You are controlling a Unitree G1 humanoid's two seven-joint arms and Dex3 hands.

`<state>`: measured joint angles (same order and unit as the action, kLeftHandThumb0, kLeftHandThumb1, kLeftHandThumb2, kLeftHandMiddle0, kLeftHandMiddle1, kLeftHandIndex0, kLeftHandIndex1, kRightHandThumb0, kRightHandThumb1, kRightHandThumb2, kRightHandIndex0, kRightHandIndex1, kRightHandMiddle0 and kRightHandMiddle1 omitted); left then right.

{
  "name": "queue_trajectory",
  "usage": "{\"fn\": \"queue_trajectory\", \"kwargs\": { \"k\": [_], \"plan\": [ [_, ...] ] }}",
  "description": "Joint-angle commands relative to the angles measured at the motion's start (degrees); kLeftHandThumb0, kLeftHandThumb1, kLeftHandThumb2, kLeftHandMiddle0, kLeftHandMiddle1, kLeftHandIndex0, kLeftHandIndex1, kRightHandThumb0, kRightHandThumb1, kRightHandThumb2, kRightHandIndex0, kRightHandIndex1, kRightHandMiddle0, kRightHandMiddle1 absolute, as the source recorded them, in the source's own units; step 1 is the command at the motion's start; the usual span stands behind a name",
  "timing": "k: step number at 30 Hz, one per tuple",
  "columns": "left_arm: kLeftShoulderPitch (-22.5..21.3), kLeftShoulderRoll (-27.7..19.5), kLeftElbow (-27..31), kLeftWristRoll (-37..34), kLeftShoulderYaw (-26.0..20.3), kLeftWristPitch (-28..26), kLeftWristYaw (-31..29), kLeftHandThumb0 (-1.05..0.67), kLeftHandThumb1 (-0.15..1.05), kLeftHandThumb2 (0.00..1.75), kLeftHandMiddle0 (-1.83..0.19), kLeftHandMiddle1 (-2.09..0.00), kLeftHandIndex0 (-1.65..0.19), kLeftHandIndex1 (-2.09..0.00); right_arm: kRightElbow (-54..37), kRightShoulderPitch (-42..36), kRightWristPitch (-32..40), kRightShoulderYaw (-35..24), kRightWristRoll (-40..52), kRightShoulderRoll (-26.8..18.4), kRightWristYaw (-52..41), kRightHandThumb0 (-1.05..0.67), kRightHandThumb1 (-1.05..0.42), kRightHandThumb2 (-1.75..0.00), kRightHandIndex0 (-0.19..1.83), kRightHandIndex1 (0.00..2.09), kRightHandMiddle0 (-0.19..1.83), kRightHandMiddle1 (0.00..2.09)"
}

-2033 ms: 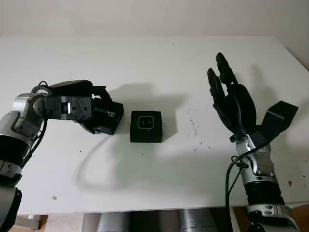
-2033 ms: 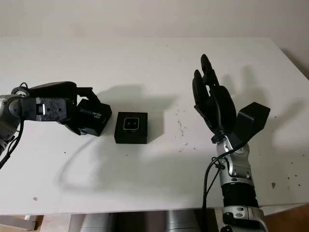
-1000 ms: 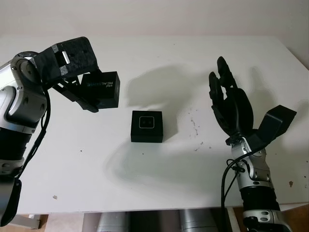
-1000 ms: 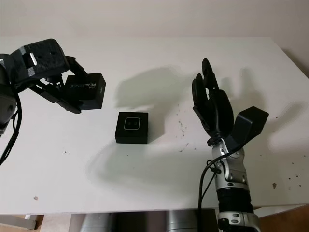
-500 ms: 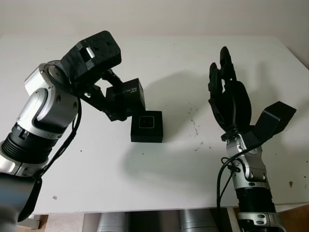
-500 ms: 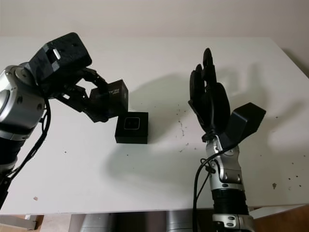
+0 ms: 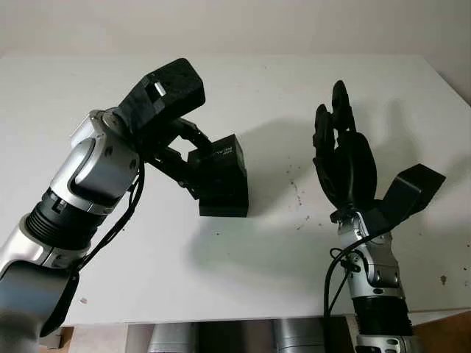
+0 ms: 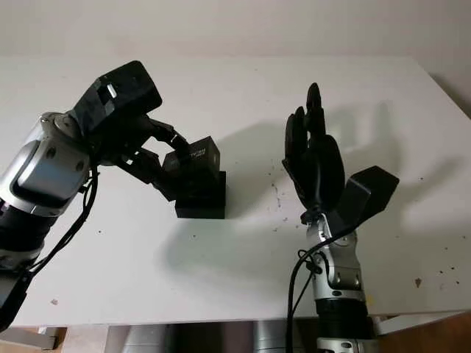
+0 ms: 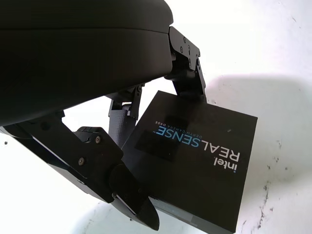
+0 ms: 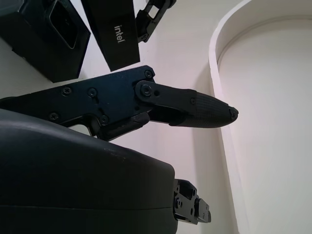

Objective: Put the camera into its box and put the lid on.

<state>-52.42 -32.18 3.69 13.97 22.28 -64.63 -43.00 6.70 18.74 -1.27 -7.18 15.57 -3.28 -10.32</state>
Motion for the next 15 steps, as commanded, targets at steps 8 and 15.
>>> {"fn": "queue_trajectory", "kwargs": {
  "k": [8, 15],
  "plan": [
    [-0.46, -2.24, 0.62, 2.05, 5.47, 1.09, 0.99, -0.22, 0.95, 0.05, -0.59, -1.72, -0.37, -1.58, -1.14, 2.19, 1.33, 0.96, -1.39, -0.83, -0.45, -0.67, -1.05, -0.62, -0.19, 0.0, -0.19, 0.0],
    [0.48, -2.52, 2.07, 2.59, 8.1, 2.11, 1.03, -0.22, 0.96, 0.05, -0.49, -1.74, -0.31, -1.6, -0.06, 2.36, -3.47, 3.02, -6.44, -1.22, -0.88, -0.72, -1.05, -0.58, -0.17, 0.02, -0.15, 0.04]
  ]
}}
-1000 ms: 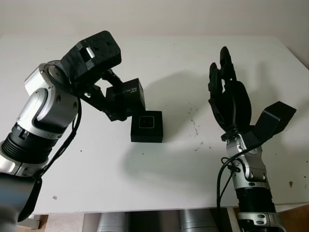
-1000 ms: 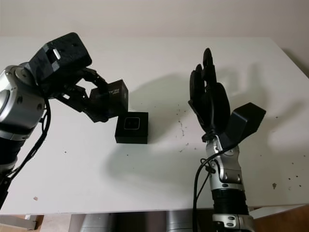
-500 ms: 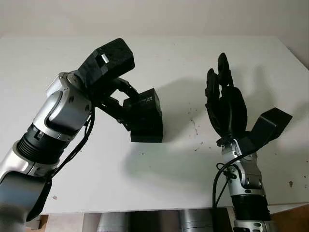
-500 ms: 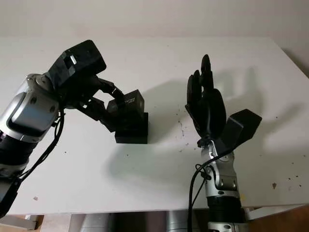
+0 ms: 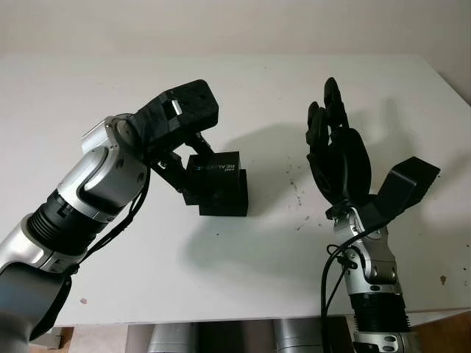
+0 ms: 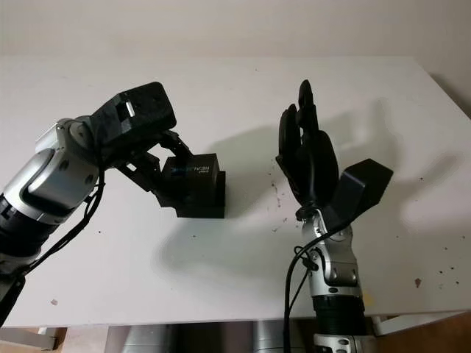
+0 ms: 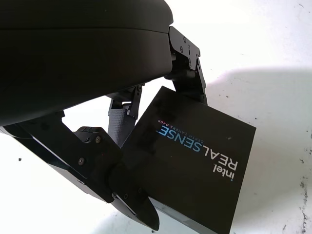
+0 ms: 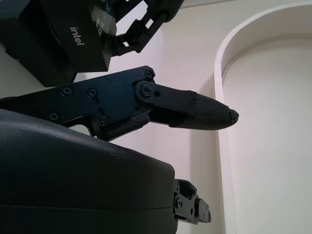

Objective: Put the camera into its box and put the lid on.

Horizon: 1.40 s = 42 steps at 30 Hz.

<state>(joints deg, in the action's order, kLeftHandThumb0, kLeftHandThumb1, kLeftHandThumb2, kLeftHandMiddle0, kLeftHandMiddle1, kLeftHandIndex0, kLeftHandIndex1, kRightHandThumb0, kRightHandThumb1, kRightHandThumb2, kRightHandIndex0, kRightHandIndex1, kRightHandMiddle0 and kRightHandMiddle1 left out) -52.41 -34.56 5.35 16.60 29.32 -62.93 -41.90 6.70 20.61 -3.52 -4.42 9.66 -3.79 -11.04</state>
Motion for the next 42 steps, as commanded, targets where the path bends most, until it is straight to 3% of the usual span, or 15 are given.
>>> {"fn": "queue_trajectory", "kwargs": {
  "k": [1, 11, 22, 28, 42],
  "plan": [
    [0.65, -0.07, 0.48, 0.15, 1.18, 0.81, 0.15, -0.22, 0.96, 0.05, -0.48, -1.73, -0.31, -1.6, 0.0, 0.41, -1.81, 0.31, -0.82, -0.67, -0.21, -0.72, -1.05, -0.57, -0.17, 0.03, -0.14, 0.05],
    [1.41, 1.93, -1.39, 0.86, 0.01, 1.02, 4.09, -0.22, 0.96, 0.05, -0.44, -1.72, -0.29, -1.55, 0.96, 0.51, -3.72, 0.19, -1.51, -0.55, -0.52, -0.74, -1.05, -0.54, -0.19, 0.03, -0.15, 0.05],
    [5.74, 5.44, -1.35, -0.49, -4.52, 2.86, 10.01, -0.2, 0.96, 0.05, -0.48, -1.7, -0.3, -1.52, 1.83, 0.24, -5.56, 0.19, -2.56, -0.73, -0.62, -0.72, -1.05, -0.55, -0.18, 0.05, -0.14, 0.05],
    [7.24, 5.37, -1.27, -0.32, -4.26, 4.49, 10.13, -0.23, 0.96, 0.05, -0.48, -1.7, -0.31, -1.54, 2.57, -0.07, -6.74, 0.53, -4.2, -0.8, 0.03, -0.74, -1.05, -0.53, -0.17, 0.05, -0.12, 0.06],
    [6.09, 5.85, -0.77, -0.64, -3.24, 0.46, 9.1, -0.21, 0.95, 0.05, -0.48, -1.73, -0.3, -1.54, 2.32, -0.4, -6.24, 0.68, -4.23, -0.74, 0.1, -0.74, -1.05, -0.53, -0.17, 0.05, -0.13, 0.05]
  ]
}}
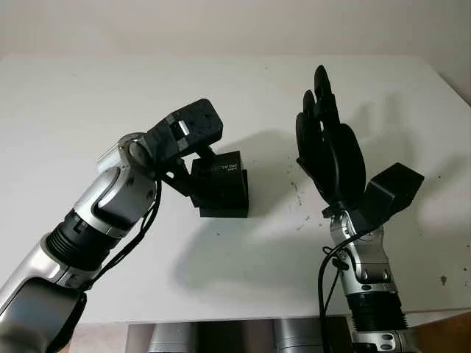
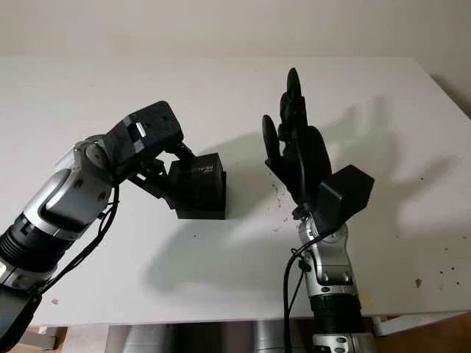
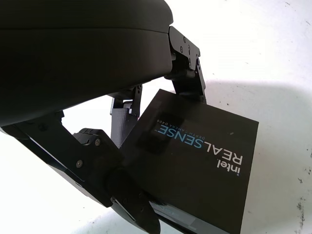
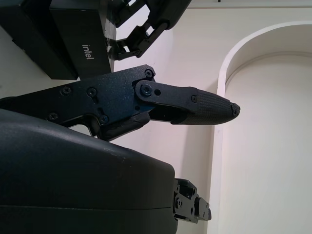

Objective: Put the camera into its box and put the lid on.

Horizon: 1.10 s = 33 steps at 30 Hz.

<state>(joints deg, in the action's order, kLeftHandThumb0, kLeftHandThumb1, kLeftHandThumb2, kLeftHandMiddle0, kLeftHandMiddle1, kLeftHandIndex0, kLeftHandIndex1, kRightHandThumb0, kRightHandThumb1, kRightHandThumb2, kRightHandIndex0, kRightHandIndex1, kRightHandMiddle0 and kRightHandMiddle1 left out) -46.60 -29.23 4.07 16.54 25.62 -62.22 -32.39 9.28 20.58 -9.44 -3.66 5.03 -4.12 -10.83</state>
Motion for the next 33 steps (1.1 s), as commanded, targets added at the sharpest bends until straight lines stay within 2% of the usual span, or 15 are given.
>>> {"fn": "queue_trajectory", "kwargs": {
  "k": [1, 9, 15, 20, 23, 33],
  "plan": [
    [0.16, 0.46, 0.63, -0.67, 0.5, -0.44, -0.57, -0.21, 0.95, 0.05, -0.47, -1.73, -0.29, -1.55, -0.38, -0.43, -0.16, -0.02, 0.34, -0.43, -0.09, -0.74, -1.05, -0.53, -0.18, 0.05, -0.13, 0.05],
    [-1.13, -1.55, 1.92, -1.17, 1.57, -2.29, -2.95, -0.22, 0.96, 0.06, -0.44, -1.71, -0.28, -1.56, -0.3, -0.73, -0.67, 0.05, -0.17, -0.59, 0.21, -0.75, -1.05, -0.54, -0.17, 0.05, -0.13, 0.05],
    [-0.7, -0.94, 2.03, -1.51, 1.25, -2.18, -2.36, -0.21, 0.96, 0.05, -0.46, -1.72, -0.28, -1.53, -0.78, -0.91, -0.17, 0.05, 0.21, -0.36, 0.2, -0.74, -1.05, -0.53, -0.18, 0.05, -0.13, 0.05],
    [-0.38, -0.34, 2.01, -2.72, 0.08, -1.0, -1.8, -0.2, 0.95, 0.05, -0.42, -1.74, -0.26, -1.61, -0.51, -0.76, -0.36, 0.05, 0.35, -0.16, 0.27, -0.74, -1.05, -0.53, -0.18, 0.05, -0.13, 0.05],
    [-0.27, -0.34, 1.9, -2.92, 0.25, -0.35, -1.46, -0.2, 0.96, 0.06, -0.41, -1.68, -0.21, -1.58, -0.34, -0.76, -0.39, 0.15, 0.2, -0.14, 0.39, -0.73, -1.05, -0.54, -0.18, 0.05, -0.14, 0.05],
    [-0.61, 0.18, 1.4, -2.88, 1.73, 0.24, -1.18, -0.2, 0.96, 0.05, -0.42, -1.6, -0.27, -1.47, -0.74, -1.39, -0.5, 0.32, 0.05, -0.22, 0.63, -0.73, -1.05, -0.54, -0.18, 0.05, -0.14, 0.05]
  ]
}}
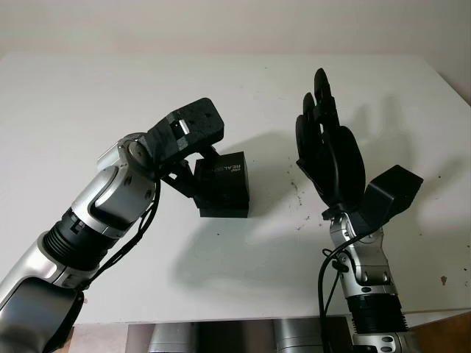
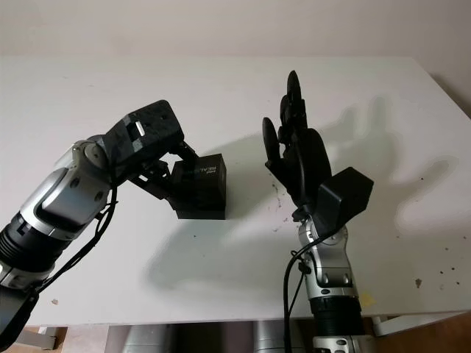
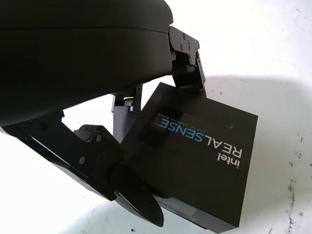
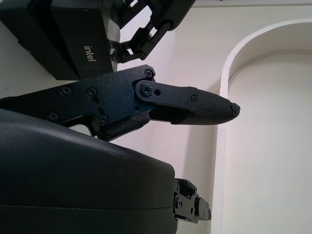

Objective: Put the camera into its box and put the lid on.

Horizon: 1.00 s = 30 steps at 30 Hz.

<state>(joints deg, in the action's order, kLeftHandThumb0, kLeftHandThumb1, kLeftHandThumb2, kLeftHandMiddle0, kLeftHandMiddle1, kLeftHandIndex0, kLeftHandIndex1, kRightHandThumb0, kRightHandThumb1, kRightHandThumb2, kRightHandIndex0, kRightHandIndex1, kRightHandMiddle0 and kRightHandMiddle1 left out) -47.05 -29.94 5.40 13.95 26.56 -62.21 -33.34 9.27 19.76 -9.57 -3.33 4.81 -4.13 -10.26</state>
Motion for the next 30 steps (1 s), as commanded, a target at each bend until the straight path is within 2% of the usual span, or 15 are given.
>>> {"fn": "queue_trajectory", "kwargs": {
  "k": [1, 7, 20, 30],
  "plan": [
    [0.03, 1.11, 0.12, -0.6, 0.42, 0.57, -0.25, -0.2, 0.96, 0.05, -0.44, -1.63, -0.28, -1.49, -0.78, -0.6, -0.26, -0.02, 0.35, -0.23, -0.01, -0.74, -1.05, -0.54, -0.18, 0.05, -0.15, 0.05],
    [-0.2, 1.09, 0.65, -0.82, 0.9, 0.1, -0.38, -0.2, 0.95, 0.05, -0.42, -1.69, -0.29, -1.56, -0.82, -0.72, -0.14, -0.09, 0.56, -0.12, 0.04, -0.74, -1.05, -0.54, -0.18, 0.05, -0.14, 0.05],
    [-0.66, 0.59, 1.56, -0.8, 2.16, -0.74, -1.14, -0.2, 0.95, 0.05, -0.45, -1.71, -0.25, -1.58, -1.76, -1.06, 0.93, 0.26, 2.12, 0.04, -0.56, -0.74, -1.05, -0.53, -0.19, 0.04, -0.16, 0.05],
    [-0.55, -0.39, 1.9, -0.53, 2.67, 1.53, -1.44, -0.2, 0.95, 0.05, -0.45, -1.71, -0.25, -1.6, -1.3, -0.61, 1.42, 0.52, 2.09, 0.06, -0.46, -0.74, -1.05, -0.54, -0.19, 0.04, -0.17, 0.05]
  ]
}}
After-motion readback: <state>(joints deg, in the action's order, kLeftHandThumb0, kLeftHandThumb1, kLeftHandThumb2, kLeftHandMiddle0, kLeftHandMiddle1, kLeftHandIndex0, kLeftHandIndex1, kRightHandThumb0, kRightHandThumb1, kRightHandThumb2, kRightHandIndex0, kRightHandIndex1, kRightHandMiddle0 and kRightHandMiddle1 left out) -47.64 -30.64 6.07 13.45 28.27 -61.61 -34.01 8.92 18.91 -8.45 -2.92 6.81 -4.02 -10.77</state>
